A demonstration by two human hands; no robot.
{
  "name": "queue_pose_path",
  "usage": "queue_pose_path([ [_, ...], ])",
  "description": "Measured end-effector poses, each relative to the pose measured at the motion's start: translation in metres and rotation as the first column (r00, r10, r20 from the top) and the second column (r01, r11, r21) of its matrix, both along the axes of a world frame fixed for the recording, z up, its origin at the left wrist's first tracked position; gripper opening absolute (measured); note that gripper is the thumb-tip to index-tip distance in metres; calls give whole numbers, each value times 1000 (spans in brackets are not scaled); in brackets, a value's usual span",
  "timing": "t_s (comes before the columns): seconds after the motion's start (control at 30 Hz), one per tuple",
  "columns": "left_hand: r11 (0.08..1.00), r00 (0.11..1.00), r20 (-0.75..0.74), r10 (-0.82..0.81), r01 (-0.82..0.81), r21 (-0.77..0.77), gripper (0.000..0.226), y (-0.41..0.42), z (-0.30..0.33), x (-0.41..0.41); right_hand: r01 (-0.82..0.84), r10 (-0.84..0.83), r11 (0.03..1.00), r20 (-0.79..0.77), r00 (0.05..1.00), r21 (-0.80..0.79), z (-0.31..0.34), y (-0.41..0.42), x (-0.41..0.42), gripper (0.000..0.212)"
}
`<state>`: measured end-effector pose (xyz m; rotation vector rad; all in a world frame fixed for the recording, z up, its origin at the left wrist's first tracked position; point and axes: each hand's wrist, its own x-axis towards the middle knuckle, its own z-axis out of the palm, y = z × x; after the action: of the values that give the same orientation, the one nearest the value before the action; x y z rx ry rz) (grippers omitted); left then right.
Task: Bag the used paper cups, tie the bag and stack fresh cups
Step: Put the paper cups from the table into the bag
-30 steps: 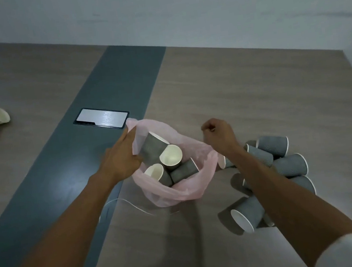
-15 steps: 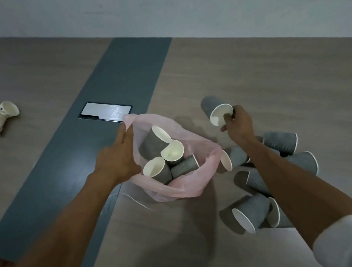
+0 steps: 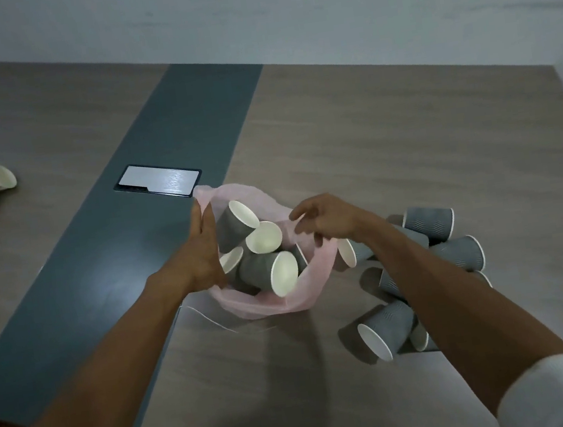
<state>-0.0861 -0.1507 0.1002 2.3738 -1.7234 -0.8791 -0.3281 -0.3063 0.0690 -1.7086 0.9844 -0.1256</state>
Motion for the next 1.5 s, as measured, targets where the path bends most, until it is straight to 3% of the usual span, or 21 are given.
queue_pose_path([
  [0.07, 1000, 1000, -24, 0, 0, 9, 161, 3, -1, 2, 180, -187, 971, -25, 982, -160, -1, -11, -11, 20],
  [0.13, 1000, 1000, -27, -14, 14, -4, 162, 5, -2, 4, 176, -247, 921, -172, 954, -348, -4, -21, -32, 22],
  [0.2, 1000, 1000, -4, -12, 12, -13, 160, 6, -4, 5, -126, -76, 922, -488, 870, -367, -10, -21, -54, 43],
  [0.27, 1000, 1000, 12, 13, -13, -10, 153, 8, -5, 7, -383, 94, 883, -697, 710, -271, -22, -10, -66, 73],
  [0.33, 1000, 1000, 2, 16, -16, -21, 136, 10, -4, 9, -495, 116, 815, -752, 649, -302, -37, 4, -68, 89],
  [0.4, 999, 1000, 24, 18, -17, -37, 121, 15, -5, 11, -521, 69, 758, -747, 661, -391, -52, 13, -68, 99],
  [0.53, 996, 999, -40, 2, -5, -86, 135, 23, -6, 18, -472, -20, 708, -682, 731, -525, -59, 10, -66, 98],
  [0.6, 995, 995, -101, 0, -10, -100, 145, 31, -2, 19, -317, -96, 763, -584, 806, -564, -46, 0, -62, 96],
  [0.63, 994, 992, -127, -1, -13, -104, 149, 35, 0, 18, -171, -168, 793, -479, 861, -584, -37, -4, -59, 92],
  [0.7, 991, 987, -160, -8, -13, -132, 154, 41, 3, 16, 240, -352, 815, -122, 928, -528, -16, -8, -50, 78],
  [0.77, 988, 988, -156, -22, -2, -153, 157, 44, 6, 13, 498, -460, 837, 202, 864, -226, 6, -2, -36, 63],
  [0.9, 984, 979, -199, -53, 17, -179, 162, 46, 11, 9, 251, -276, 961, 342, 898, 116, 25, 32, 9, 57],
  [0.97, 979, 974, -219, -64, 19, -202, 164, 44, 13, 8, 178, -248, 957, 331, 910, 227, 20, 44, 25, 69],
  [1.03, 978, 976, -208, -67, 23, -207, 164, 42, 13, 9, 207, -291, 937, 303, 907, 281, 14, 47, 28, 61],
  [1.1, 980, 983, -173, -61, 26, -198, 163, 41, 10, 10, 297, -329, 940, 220, 918, 166, 8, 42, 19, 35],
  [1.13, 981, 985, -160, -59, 27, -193, 162, 41, 8, 11, 325, -324, 946, 109, 940, 4, 4, 37, 8, 24],
  [1.17, 981, 987, -149, -60, 30, -192, 162, 41, 5, 12, 291, -308, 936, -61, 949, -198, 0, 30, -5, 21],
  [1.23, 979, 989, -130, -65, 38, -202, 161, 42, 1, 14, 82, -304, 891, -454, 837, -446, -10, 20, -35, 41],
  [1.3, 974, 992, -110, -67, 41, -221, 160, 42, -3, 16, -73, -280, 889, -662, 695, -452, -21, 16, -65, 52],
  [1.4, 968, 994, -83, -76, 54, -243, 159, 41, -6, 18, -164, -183, 918, -751, 635, -362, -40, 10, -94, 55],
  [1.5, 971, 997, -31, -64, 55, -232, 158, 40, -5, 19, -248, -145, 901, -784, 604, -357, -48, 9, -103, 42],
])
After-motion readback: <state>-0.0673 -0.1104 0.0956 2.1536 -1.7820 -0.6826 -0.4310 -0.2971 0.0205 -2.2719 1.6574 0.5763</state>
